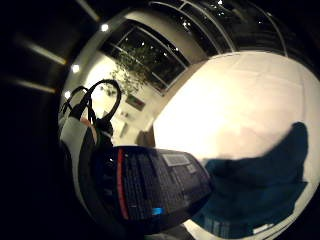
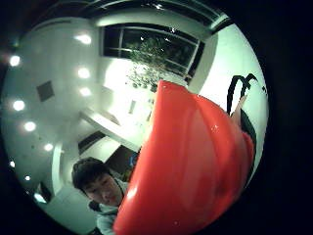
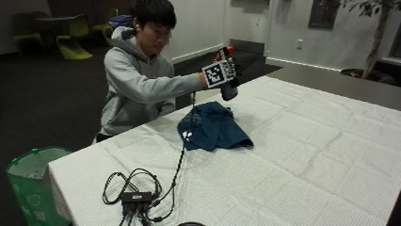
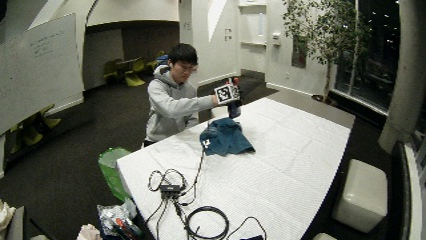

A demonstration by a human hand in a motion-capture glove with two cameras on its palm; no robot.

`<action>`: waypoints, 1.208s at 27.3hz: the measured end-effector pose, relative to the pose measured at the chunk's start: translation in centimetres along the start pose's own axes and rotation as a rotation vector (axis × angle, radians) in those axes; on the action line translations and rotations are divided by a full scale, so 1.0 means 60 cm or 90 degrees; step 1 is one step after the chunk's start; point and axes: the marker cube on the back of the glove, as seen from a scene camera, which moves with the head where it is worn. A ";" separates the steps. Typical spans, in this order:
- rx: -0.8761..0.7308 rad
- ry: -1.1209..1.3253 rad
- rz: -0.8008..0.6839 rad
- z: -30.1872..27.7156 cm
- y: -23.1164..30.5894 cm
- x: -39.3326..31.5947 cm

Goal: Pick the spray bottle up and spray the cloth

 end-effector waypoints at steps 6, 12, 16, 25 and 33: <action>-0.157 -0.004 0.004 0.097 0.032 0.113; -0.271 0.051 0.011 0.161 0.032 0.170; -0.179 0.031 0.018 0.194 -0.029 0.161; -0.200 0.041 0.022 0.172 -0.029 0.116; -0.189 0.072 0.004 0.073 0.063 0.059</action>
